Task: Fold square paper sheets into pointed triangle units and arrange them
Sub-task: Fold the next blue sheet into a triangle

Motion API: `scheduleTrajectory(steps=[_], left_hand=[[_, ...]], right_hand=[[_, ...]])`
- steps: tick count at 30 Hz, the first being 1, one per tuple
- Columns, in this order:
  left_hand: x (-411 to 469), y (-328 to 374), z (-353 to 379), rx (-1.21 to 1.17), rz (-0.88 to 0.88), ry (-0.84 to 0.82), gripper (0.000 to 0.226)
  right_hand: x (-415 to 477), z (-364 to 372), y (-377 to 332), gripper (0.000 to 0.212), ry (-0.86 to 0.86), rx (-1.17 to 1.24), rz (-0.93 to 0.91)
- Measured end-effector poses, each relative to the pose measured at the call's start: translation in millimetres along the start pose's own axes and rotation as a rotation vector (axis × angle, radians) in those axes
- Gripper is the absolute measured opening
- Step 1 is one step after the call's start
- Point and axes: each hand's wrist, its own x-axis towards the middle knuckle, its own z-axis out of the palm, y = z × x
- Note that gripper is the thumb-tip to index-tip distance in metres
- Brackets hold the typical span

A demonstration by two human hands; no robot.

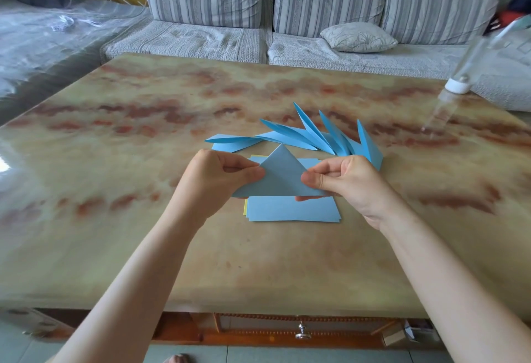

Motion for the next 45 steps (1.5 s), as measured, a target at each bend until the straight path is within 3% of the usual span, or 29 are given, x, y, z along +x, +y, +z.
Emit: scheduleTrajectory(steps=[3,8,12,19,29,36,39,41,45], left_hand=[[3,0,-5,-0.007,-0.012,0.034,0.013],[4,-1,-8,-0.020,-0.035,0.018,0.012],[4,-2,-9,-0.011,-0.039,0.022,0.013],[1,-1,-8,0.054,-0.027,-0.015,0.008],[-5,1,4,0.125,-0.006,-0.108,0.013],[-5,0,8,0.150,-0.008,-0.123,0.012],[-3,-4,3,0.162,-0.005,-0.094,0.012],[0,-5,0,0.140,-0.019,-0.091,0.010],[4,-7,-4,0.083,-0.066,-0.154,0.008]], right_hand=[[-2,-4,-2,0.025,-0.017,0.009,0.018],[-4,-6,-2,0.006,-0.021,-0.116,0.018],[-3,-6,-1,0.006,-0.042,-0.142,0.034],[-2,-6,-5,0.042,0.049,-0.102,-0.023],[2,17,-7,0.006,0.163,0.001,-0.097],[5,17,0,0.006,0.192,-0.093,-0.125],[2,15,0,0.018,0.121,-0.076,-0.066],[1,15,1,0.012,0.093,-0.114,-0.044],[4,18,4,0.013,0.178,-0.088,-0.032]])
